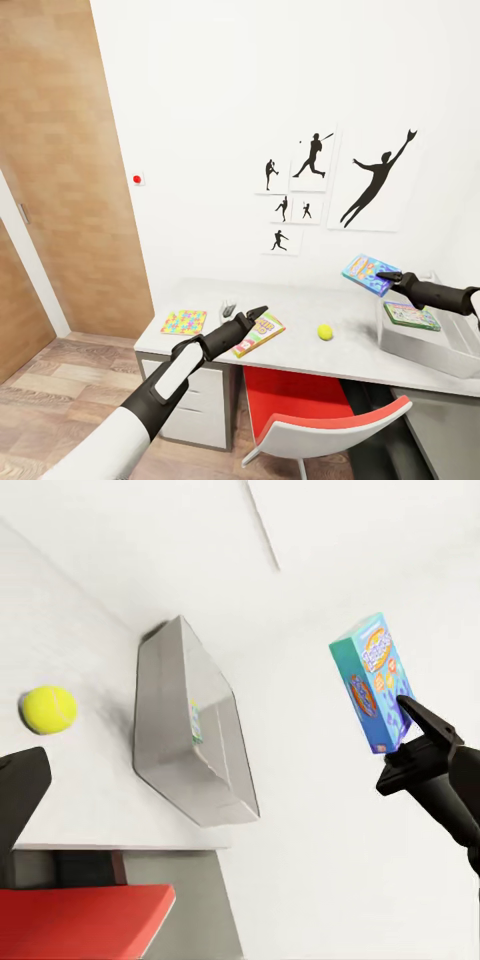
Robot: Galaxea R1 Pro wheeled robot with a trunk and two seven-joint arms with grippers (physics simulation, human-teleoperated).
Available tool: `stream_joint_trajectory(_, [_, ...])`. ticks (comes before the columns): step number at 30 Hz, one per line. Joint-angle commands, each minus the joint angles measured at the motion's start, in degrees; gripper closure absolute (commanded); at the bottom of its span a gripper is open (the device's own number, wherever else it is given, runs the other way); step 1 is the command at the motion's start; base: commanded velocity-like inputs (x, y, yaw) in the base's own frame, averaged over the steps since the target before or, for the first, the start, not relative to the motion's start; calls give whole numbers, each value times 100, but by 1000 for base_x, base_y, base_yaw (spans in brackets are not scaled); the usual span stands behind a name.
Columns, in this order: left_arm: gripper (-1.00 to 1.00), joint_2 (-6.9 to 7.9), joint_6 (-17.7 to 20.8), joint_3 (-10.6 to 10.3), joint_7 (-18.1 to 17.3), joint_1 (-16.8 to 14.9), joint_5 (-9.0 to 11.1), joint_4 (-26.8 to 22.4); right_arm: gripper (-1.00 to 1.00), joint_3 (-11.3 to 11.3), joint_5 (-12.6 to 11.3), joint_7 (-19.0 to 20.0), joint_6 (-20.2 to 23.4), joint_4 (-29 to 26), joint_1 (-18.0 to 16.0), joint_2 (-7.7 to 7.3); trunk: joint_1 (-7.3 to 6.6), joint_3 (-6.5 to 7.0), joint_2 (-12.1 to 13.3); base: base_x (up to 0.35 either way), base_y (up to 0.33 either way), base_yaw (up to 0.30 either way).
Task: Put all the toys in the child's room - the three board games (two on the bed and one on the table), the two jigsaw puzzles on the table, and the tennis ball on the table - inside the toy box on the table in the child's room.
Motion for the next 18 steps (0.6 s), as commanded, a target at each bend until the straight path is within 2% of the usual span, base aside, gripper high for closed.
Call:
stream_joint_trajectory(1, [-100, 18, 35, -3, 20, -9, 41, 3, 100, -15, 64, 130, 23, 38, -24, -27, 2, -3, -4, 0, 0, 0])
stream_joint_trajectory(7, [-100, 61, 61, -6, 243, -72, 23, 6, 100, -15, 80, 468, 23, 120, -62, -128, 2, -3, -4, 0, 0, 0])
stream_joint_trajectory(10, [-100, 76, 73, -5, 316, -96, 34, 6, 100, -15, 84, 544, 23, 127, -60, -171, 2, -3, -4, 0, 0, 0])
stream_joint_trajectory(18, [-100, 100, 116, 0, 441, -150, 53, -1, 100, -6, 74, 649, 23, -44, -51, -405, 2, -3, -4, 0, 0, -46])
